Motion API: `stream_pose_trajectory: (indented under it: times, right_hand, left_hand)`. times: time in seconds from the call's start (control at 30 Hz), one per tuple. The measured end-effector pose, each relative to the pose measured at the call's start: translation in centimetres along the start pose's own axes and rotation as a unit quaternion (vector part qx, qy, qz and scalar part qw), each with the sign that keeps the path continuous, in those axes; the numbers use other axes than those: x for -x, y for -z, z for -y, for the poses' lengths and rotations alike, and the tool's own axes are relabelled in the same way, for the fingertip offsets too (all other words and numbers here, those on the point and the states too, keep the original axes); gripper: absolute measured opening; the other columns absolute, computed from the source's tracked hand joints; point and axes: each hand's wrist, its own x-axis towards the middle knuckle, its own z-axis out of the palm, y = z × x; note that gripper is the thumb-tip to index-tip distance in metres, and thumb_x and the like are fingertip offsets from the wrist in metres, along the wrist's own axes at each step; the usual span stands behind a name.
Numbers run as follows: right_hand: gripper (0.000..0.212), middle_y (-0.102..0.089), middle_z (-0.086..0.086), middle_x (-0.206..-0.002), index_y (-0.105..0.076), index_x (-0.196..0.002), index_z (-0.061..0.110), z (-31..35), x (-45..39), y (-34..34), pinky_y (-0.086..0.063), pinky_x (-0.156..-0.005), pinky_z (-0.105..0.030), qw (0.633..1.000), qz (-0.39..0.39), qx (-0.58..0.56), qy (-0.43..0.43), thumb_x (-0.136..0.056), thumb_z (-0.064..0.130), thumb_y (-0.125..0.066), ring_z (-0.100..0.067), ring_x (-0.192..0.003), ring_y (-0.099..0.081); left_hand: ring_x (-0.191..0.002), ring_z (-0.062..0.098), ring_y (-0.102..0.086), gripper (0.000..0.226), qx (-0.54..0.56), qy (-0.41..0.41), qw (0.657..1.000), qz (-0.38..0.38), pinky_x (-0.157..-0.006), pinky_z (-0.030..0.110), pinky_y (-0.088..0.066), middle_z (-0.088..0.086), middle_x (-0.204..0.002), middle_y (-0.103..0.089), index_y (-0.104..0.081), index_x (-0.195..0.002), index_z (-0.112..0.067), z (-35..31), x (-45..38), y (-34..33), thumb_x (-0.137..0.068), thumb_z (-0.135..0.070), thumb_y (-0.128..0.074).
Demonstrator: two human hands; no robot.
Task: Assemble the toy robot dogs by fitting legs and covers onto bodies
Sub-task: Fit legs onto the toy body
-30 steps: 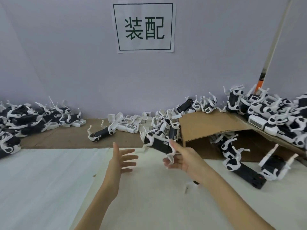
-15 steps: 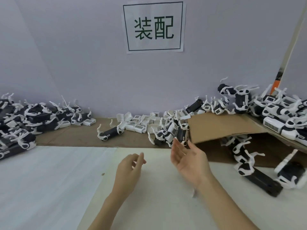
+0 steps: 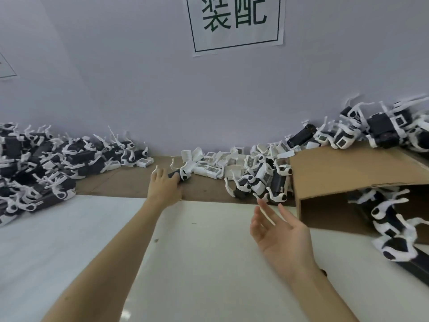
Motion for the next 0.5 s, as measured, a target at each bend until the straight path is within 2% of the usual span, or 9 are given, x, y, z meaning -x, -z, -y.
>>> stream_pose_trajectory:
  times: [0.1,0.17,0.23,0.33,0.43,0.5]
  right_hand:
    - [0.041,-0.07,-0.015,-0.097,-0.076,-0.118,0.002,-0.3,-0.3,-0.1,-0.061,-0.067,-0.034,1.0,-0.001,0.025,-0.003,-0.097,0.033,-0.062,-0.025,-0.077,-0.069]
    - [0.041,-0.07,-0.014,-0.096,-0.077,-0.117,0.003,-0.4,-0.5,0.0,-0.06,-0.066,-0.034,0.999,-0.002,0.041,-0.004,-0.097,0.035,-0.061,-0.025,-0.076,-0.069]
    - [0.041,-0.07,-0.014,-0.095,-0.077,-0.116,0.003,-0.4,-0.7,0.0,-0.06,-0.066,-0.034,0.999,-0.004,0.051,-0.004,-0.096,0.035,-0.061,-0.025,-0.075,-0.068]
    - [0.042,-0.07,-0.014,-0.094,-0.077,-0.117,0.003,-0.5,-0.8,-0.1,-0.059,-0.067,-0.034,0.998,-0.007,0.06,-0.005,-0.095,0.035,-0.062,-0.024,-0.075,-0.067]
    - [0.043,-0.071,-0.015,-0.097,-0.074,-0.121,0.001,-0.5,-0.6,-0.3,-0.06,-0.068,-0.034,0.998,-0.009,0.067,-0.006,-0.095,0.033,-0.063,-0.025,-0.077,-0.069]
    - [0.04,-0.072,-0.02,-0.107,-0.07,-0.126,0.0,-0.6,-0.5,-0.5,-0.06,-0.077,-0.035,0.997,-0.026,0.079,0.002,-0.099,0.028,-0.063,-0.029,-0.087,-0.073]
  left_hand:
    - [-0.154,0.035,-0.026,0.035,-0.048,-0.027,0.997,0.049,-0.128,0.049,-0.008,0.014,-0.156,-0.041,-0.057,-0.136,-0.027,1.1,-2.7,-1.1,-0.107,-0.044,-0.049]
    - [-0.148,0.038,-0.037,0.035,-0.051,-0.03,0.997,0.05,-0.129,0.052,-0.007,0.016,-0.147,-0.049,-0.057,-0.139,-0.03,1.4,-3.7,-1.7,-0.109,-0.046,-0.047]
    - [-0.141,0.039,-0.044,0.031,-0.044,-0.041,0.998,0.03,-0.128,0.05,-0.013,0.016,-0.139,-0.054,-0.059,-0.139,-0.029,1.6,-3.9,-1.9,-0.109,-0.034,-0.051]
    - [-0.13,0.033,-0.05,0.037,-0.01,-0.084,0.996,0.015,-0.115,0.043,-0.026,0.01,-0.13,-0.059,-0.065,-0.13,-0.027,0.9,-2.7,-1.1,-0.099,-0.008,-0.059]
    - [-0.123,0.033,-0.055,0.047,0.041,-0.158,0.986,-0.034,-0.11,0.042,-0.029,0.005,-0.127,-0.061,-0.069,-0.128,-0.026,-1.7,0.6,0.0,-0.093,0.004,-0.059]
    - [-0.115,0.032,-0.058,0.046,0.097,-0.214,0.967,-0.094,-0.097,0.039,-0.034,0.003,-0.122,-0.063,-0.072,-0.123,-0.026,-3.8,4.0,0.8,-0.093,0.007,-0.061]
